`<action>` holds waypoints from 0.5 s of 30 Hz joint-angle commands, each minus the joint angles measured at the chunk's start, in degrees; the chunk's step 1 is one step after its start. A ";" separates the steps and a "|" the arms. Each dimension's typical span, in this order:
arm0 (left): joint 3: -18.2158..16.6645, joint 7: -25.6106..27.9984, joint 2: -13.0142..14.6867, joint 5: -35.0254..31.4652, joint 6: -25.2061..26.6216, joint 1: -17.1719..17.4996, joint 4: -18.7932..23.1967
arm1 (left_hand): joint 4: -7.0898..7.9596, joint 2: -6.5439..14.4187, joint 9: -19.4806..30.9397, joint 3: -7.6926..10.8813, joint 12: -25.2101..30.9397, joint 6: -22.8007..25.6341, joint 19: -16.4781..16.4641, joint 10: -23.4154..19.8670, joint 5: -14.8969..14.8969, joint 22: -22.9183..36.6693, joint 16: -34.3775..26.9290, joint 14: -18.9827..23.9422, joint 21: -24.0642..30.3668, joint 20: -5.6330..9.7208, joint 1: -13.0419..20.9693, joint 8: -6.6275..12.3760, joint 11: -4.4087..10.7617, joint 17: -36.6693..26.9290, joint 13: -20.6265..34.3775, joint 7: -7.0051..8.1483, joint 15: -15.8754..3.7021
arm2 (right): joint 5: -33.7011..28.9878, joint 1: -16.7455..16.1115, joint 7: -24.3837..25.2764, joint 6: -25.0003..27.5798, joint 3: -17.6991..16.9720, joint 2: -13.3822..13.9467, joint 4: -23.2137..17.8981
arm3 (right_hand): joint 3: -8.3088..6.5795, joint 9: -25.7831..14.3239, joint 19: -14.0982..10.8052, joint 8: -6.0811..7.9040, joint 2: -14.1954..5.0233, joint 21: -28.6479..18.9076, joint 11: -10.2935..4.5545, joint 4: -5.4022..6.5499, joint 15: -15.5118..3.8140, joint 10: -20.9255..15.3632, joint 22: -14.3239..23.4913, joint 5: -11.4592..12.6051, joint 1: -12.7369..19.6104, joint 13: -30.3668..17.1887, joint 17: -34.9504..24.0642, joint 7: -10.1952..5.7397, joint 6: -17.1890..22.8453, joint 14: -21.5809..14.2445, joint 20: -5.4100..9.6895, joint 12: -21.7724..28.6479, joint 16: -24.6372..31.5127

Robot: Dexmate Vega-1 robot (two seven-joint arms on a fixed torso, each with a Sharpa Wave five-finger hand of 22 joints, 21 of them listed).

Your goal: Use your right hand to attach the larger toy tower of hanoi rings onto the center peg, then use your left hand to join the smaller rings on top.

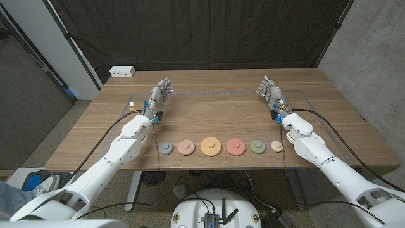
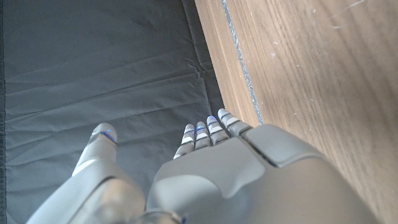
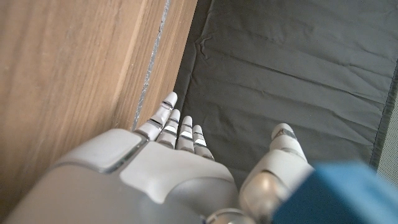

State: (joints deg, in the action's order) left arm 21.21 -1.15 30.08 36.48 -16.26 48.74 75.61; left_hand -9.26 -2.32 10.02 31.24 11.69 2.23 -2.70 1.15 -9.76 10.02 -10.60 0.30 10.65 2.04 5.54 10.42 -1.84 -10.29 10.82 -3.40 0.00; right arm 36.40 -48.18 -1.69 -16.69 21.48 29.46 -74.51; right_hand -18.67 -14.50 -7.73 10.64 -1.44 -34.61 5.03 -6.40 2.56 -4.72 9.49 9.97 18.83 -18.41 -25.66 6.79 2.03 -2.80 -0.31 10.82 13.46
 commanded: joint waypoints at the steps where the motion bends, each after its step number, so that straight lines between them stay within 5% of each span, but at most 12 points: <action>1: -0.08 1.05 0.34 -0.40 0.22 0.56 0.93 | 0.00 -0.12 0.09 0.47 0.21 -0.18 -0.36 0.02 -0.27 0.12 -0.25 -0.16 0.39 0.01 0.45 0.28 -0.54 -0.14 0.21 -0.24 0.42 | -1.28 0.37 0.02 -0.88 0.41 0.46 0.12 | -0.44 0.12 -0.82 0.51 0.02 -0.20 0.18 -0.04 0.32 -0.32 0.08 0.36 0.82 0.12 -0.13 0.59 0.34 -0.64 0.08 0.40 0.42; 7: 0.00 0.99 0.27 -0.67 -0.16 0.42 0.86 | 0.00 0.00 0.08 0.53 0.28 -0.03 -0.49 -0.23 -0.30 0.12 -0.39 0.25 0.47 -0.89 0.56 0.31 -0.51 -0.13 0.20 -0.04 0.54 | -1.49 -0.22 0.67 -1.58 0.17 0.40 -0.39 | -0.37 0.76 -2.34 1.02 -0.46 0.01 0.32 -0.14 0.31 -1.69 0.13 0.36 0.67 0.86 0.20 0.02 1.78 -2.00 -0.01 0.84 0.83; 15: -0.09 2.50 -0.45 -0.74 -0.34 1.01 1.14 | 0.14 0.17 0.09 0.55 0.65 0.00 -1.36 -1.49 -0.32 0.44 -1.52 3.85 1.17 -6.01 0.50 0.24 -1.34 -0.34 0.25 2.31 1.17 | -1.46 -0.86 1.19 -1.98 -0.13 0.43 -0.35 | 0.33 2.37 -10.34 1.03 -1.13 -0.62 -0.30 -0.61 0.70 -5.99 0.47 0.41 -0.27 2.77 0.24 -2.81 2.29 -10.95 -1.75 1.89 4.43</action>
State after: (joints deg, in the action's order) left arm 21.22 -0.11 30.25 36.06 -16.14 49.20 76.47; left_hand -9.02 -2.32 10.01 31.48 11.69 2.10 -3.19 0.52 -9.76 10.22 -11.46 2.30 11.19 -2.98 5.54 10.42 -3.06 -10.28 10.81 -1.81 1.56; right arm 35.10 -48.42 -0.97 -18.09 21.69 29.79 -74.72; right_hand -18.39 -12.33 -15.76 11.54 -2.78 -34.61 4.82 -6.68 2.78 -9.26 9.76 9.97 19.14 -15.88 -25.20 4.82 4.33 -11.25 -1.51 12.14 16.82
